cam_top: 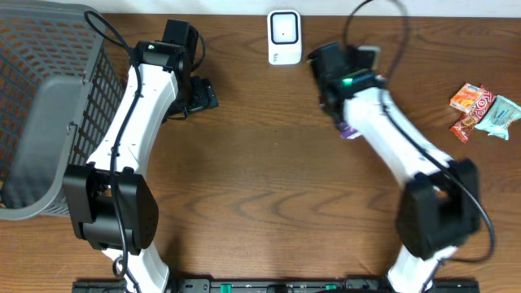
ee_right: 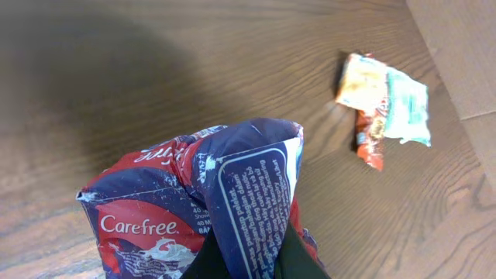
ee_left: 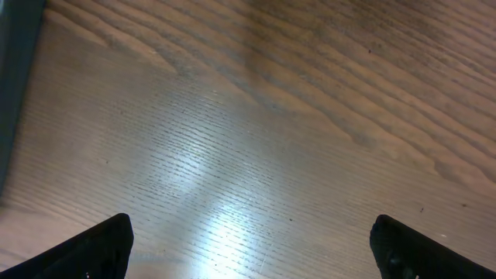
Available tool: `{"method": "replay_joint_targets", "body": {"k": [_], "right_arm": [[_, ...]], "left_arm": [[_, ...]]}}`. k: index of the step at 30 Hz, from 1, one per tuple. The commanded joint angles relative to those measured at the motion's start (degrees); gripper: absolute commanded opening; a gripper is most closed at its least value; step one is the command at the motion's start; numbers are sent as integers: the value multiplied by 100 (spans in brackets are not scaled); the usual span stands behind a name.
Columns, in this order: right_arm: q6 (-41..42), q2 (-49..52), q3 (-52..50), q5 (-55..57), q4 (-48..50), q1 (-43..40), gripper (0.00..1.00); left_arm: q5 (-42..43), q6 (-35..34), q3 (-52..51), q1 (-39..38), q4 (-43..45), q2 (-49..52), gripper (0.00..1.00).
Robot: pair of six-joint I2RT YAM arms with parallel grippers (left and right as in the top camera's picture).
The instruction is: Scan the item barcode
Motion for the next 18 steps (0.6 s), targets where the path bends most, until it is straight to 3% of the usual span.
{"method": "replay_joint_targets", "body": {"k": [1,2,3,4,5,7,11,18], "right_arm": [[160,240,-15,101,144,402,8],[160,278,-13,-94,240,518,14],[160,299,-13,-306,348,634,25],[160,299,-13,-560,490,761,40],[160,297,-7,-782,621,859,61],[160,295,105,-1226,780,1027,79],[162,295,664,-2170,717,1134,91],[157,293,1926,-3401,-229,492,93]], "left_arm": [[-74,33,-9,24,-20,-66,98],[-74,33,-9,24,-20,-66,98],[-74,33,-9,24,-20,-66,98],[-74,33,-9,24,-20,-66,98],[-74,33,-9,24,-20,-66,98],[-74,33,-9,24,-20,-66,98],[-74,33,-9,24,-20,-66,98],[-74,33,-9,24,-20,-66,98]]}}
